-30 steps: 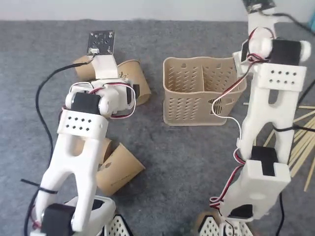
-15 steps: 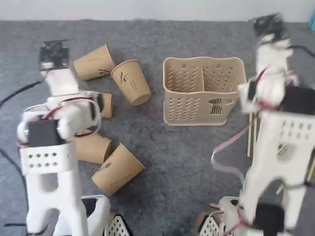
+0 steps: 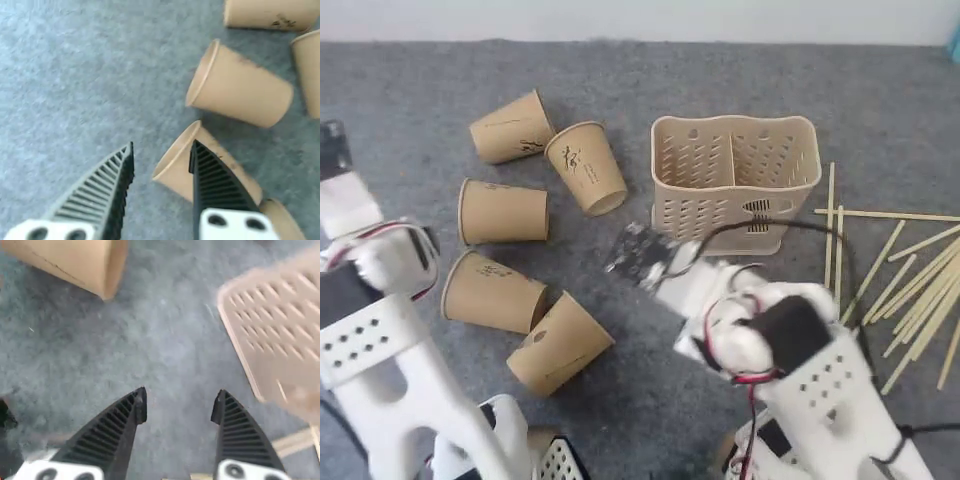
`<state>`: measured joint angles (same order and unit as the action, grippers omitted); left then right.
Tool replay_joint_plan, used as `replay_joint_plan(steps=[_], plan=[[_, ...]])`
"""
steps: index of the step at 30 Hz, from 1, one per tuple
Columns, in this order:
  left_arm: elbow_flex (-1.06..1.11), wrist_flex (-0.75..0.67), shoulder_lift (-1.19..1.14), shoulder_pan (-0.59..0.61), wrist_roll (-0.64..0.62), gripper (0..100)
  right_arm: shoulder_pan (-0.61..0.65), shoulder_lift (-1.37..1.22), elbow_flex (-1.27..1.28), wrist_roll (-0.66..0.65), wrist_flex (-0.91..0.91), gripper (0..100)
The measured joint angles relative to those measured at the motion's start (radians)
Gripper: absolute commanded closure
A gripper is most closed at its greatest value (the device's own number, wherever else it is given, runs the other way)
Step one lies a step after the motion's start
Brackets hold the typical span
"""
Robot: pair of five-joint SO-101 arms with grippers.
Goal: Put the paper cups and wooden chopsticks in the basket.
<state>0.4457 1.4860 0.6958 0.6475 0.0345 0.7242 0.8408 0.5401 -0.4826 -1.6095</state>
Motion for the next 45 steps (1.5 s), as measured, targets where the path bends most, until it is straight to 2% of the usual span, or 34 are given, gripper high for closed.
replay_joint_plan(steps=[4,9,14,17,19,25,36,39,43,45], plan=[[0.046,-0.015,0.0,0.1,0.048,82,0.089,0.0,0.123,0.029,0.167,77.5],[0.135,-0.115,0.0,0.212,0.1,82,0.218,-0.005,0.219,0.051,0.354,77.5],[0.27,-0.232,0.0,0.236,0.137,82,0.245,-0.104,0.23,0.138,0.528,77.3],[0.353,-0.307,0.0,0.242,0.137,82,0.259,-0.212,0.23,0.181,0.598,72.7],[0.393,-0.347,0.0,0.242,0.135,82,0.275,-0.275,0.23,0.186,0.621,68.9],[0.46,-0.451,0.0,0.241,0.051,82,0.316,-0.371,0.23,0.196,0.643,70.7],[0.466,-0.471,0.0,0.242,0.017,82,0.354,-0.522,0.23,0.258,0.75,71.5],[0.479,-0.479,0.0,0.242,0.003,82,0.391,-0.555,0.23,0.258,0.755,78.3],[0.512,-0.514,0.0,0.242,-0.002,82,0.397,-0.559,0.23,0.235,0.755,99.1],[0.514,-0.516,0.0,0.242,-0.002,82,0.397,-0.559,0.23,0.212,0.755,96.9]])
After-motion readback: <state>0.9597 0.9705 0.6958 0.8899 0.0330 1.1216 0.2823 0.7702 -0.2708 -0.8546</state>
